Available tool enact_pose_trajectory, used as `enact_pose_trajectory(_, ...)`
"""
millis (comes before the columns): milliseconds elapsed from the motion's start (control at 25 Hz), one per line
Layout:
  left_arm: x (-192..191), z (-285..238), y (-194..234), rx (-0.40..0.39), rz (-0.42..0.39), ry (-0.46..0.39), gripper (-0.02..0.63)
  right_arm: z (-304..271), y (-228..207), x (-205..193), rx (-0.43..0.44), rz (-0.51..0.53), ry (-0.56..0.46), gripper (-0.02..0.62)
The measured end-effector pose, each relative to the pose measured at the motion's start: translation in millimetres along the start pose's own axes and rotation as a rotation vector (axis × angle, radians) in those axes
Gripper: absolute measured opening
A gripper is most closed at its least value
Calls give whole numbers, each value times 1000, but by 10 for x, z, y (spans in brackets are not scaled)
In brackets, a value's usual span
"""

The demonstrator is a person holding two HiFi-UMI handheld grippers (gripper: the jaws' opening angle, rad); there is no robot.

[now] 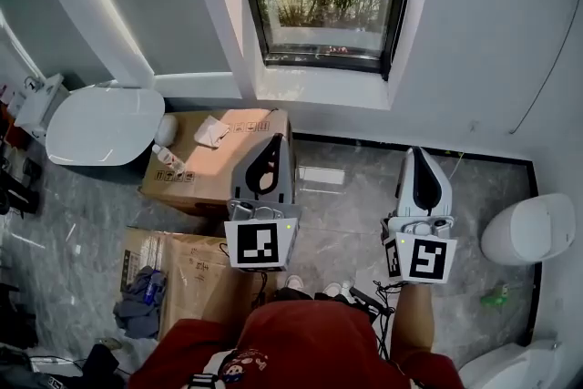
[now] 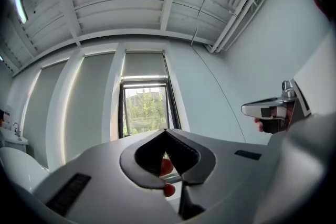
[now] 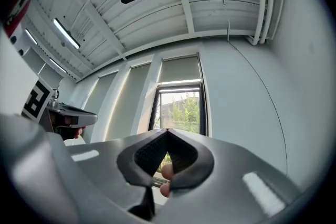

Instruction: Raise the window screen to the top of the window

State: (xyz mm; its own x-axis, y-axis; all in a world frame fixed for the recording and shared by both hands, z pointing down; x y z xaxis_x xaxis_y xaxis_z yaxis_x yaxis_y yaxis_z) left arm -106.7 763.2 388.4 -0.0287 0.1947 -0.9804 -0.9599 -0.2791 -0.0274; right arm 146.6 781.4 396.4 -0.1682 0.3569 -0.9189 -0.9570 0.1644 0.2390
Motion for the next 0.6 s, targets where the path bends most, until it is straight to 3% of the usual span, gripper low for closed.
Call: enact_pose_trajectory(600,-189,117,-477,34,40,75,5,304,-383,-276,-10,-34,31,9)
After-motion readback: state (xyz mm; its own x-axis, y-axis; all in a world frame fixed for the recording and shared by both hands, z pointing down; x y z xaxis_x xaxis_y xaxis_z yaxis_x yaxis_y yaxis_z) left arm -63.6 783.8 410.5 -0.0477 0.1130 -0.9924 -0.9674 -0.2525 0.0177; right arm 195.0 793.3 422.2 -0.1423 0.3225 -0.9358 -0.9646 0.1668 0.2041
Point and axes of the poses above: the fingertips, and each gripper's own axes: z backward along the fingers, y to its left, x out of its top, the point moved 9 cm from there along z, backward along the fingers, and after that the axes turned 8 degrees about z, right-handed, at the moved point
